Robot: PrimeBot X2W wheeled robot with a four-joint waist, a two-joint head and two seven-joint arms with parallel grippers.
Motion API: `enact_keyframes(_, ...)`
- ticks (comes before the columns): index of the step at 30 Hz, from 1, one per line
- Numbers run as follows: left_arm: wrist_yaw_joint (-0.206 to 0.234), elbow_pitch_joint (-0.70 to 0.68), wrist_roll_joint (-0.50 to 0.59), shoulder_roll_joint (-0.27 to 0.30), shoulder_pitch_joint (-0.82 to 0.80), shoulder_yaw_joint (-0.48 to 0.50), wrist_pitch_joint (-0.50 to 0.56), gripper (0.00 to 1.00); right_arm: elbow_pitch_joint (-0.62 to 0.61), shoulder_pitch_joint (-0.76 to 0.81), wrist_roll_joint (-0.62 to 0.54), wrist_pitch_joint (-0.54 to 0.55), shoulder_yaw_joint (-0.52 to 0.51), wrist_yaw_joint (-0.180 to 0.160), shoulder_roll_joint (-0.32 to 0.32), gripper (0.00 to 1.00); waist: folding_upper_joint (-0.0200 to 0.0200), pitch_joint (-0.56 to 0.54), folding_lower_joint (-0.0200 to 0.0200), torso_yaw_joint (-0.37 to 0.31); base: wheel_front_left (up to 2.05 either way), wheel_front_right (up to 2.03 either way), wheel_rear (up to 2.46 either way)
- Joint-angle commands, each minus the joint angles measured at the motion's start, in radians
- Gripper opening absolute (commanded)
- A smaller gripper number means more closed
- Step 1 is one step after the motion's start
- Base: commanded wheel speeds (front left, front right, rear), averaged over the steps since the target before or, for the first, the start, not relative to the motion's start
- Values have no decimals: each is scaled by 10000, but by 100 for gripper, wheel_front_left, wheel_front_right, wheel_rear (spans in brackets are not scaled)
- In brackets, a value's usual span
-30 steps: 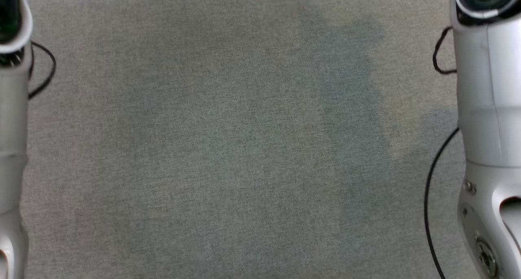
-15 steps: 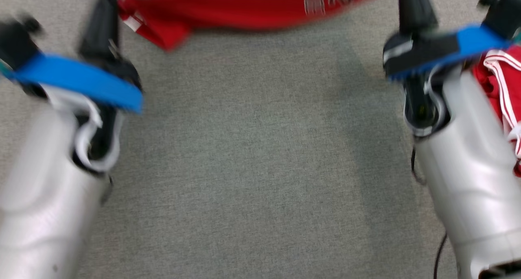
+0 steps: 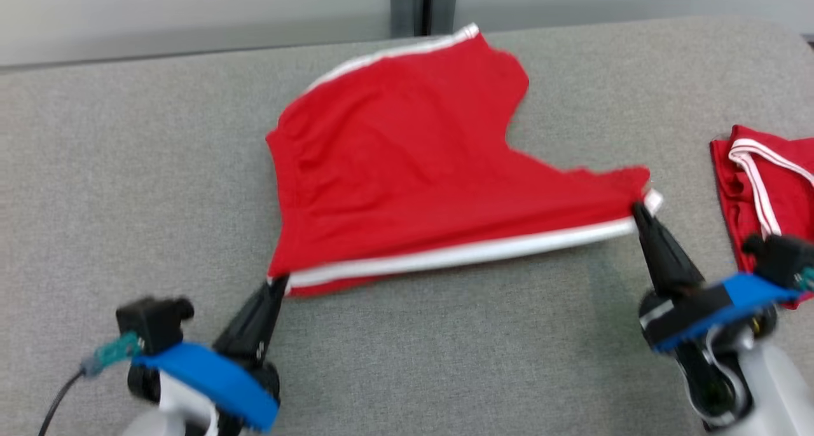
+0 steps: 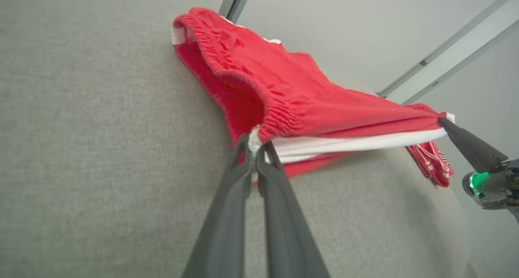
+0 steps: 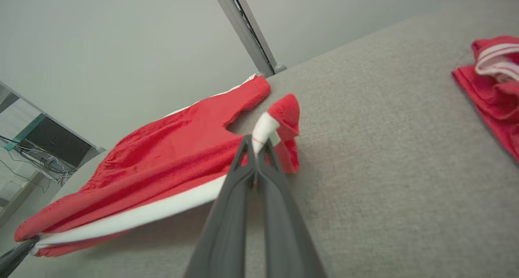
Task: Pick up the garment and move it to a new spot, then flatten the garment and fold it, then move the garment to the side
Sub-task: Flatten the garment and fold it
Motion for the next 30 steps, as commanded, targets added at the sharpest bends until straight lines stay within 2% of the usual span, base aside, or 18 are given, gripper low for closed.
enact_keyframes(1, 275, -392, -165, 313, 489, 103, 162, 0, -572, 614, -142, 374, -441, -22, -109, 0, 0, -194, 3, -86, 0, 0, 0)
enact_keyframes(6, 1368, -2884, -802, 1235, 2253, 426, 948, 0, -3804, 2897, -958, 3033, -2217, -25, 654, 0, 0, -451, 3, -128, 0, 0, 0)
enact_keyframes(10, 2111, -4835, -1295, 1854, 3436, 466, 1651, 0, -6370, 4240, -1648, 5141, -3221, -25, 1296, 0, 0, -462, 3, -79, 0, 0, 0)
enact_keyframes(14, 2597, -6049, -1592, 2202, 3871, 591, 2049, 0, -7804, 4611, -1824, 6241, -3874, -25, 1480, 0, 0, -359, 3, 27, 0, 0, 0)
enact_keyframes(16, 2687, -6142, -1588, 2260, 3741, 568, 2209, 0, -7761, 4367, -1827, 6439, -4011, -27, 1493, 0, 0, -277, 3, 78, 0, 0, 0)
enact_keyframes(22, 2432, -5461, -1747, 1504, 2553, 276, 2539, 0, -6687, 2604, -2543, 6841, -3238, -16, 1498, 0, 0, 59, 3, 308, 0, 0, 0)
enact_keyframes(26, 2366, -4629, -1829, 984, 1600, 329, 2591, 0, -5474, 889, -3037, 7153, -2512, -11, 1504, 0, 0, 422, 3, 445, 0, 0, 0)
enact_keyframes(30, 2255, -3777, -2046, 444, 806, 404, 2606, 0, -3993, -823, -3477, 7128, -2275, -11, 1505, 0, 0, 790, 3, 681, 0, 0, 0)
